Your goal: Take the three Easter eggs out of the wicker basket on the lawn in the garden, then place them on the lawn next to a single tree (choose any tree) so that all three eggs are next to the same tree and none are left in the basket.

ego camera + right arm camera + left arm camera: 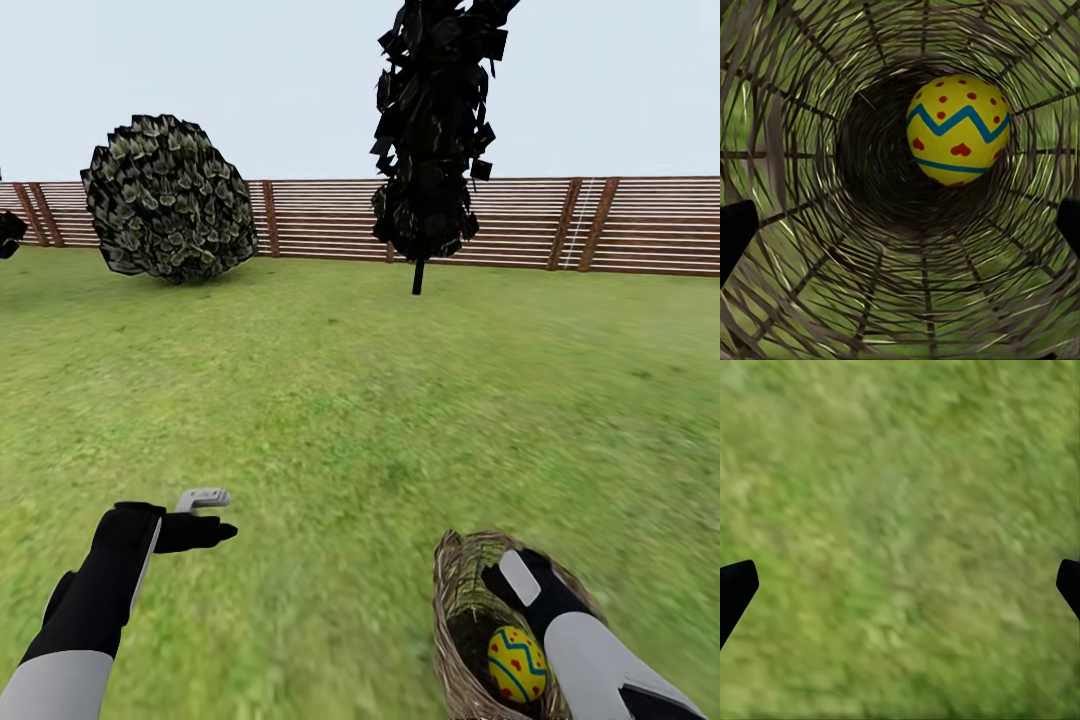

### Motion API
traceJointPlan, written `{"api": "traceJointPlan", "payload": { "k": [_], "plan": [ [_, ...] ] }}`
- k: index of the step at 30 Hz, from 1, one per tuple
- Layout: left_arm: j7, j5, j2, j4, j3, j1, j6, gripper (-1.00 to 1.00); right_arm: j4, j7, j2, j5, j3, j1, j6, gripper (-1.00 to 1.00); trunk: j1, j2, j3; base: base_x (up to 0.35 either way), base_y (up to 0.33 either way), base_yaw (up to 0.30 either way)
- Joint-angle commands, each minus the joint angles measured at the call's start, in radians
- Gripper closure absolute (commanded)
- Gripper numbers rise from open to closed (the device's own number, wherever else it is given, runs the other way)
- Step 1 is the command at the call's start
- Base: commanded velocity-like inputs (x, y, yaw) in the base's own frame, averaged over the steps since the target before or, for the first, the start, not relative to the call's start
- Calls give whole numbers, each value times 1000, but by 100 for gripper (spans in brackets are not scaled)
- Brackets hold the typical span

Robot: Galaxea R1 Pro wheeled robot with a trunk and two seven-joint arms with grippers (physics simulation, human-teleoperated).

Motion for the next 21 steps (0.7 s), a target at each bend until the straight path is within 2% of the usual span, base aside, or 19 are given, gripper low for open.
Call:
{"api": "traceJointPlan", "payload": {
  "k": [1,13,21],
  "plan": [
    [-11,-10,0,-1,1,-1,3,-100,-1,-6,0,-9,-1,-1,2,-100,4,-8,-4,0,0,0],
    [-11,-11,0,-1,1,-1,3,-100,1,-4,2,-8,-2,0,-3,-100,50,-92,-42,0,0,0],
    [-9,-11,0,-1,1,-1,3,-100,2,-4,0,-9,-2,0,-39,-100,80,-148,-67,0,0,0]
  ]
}}
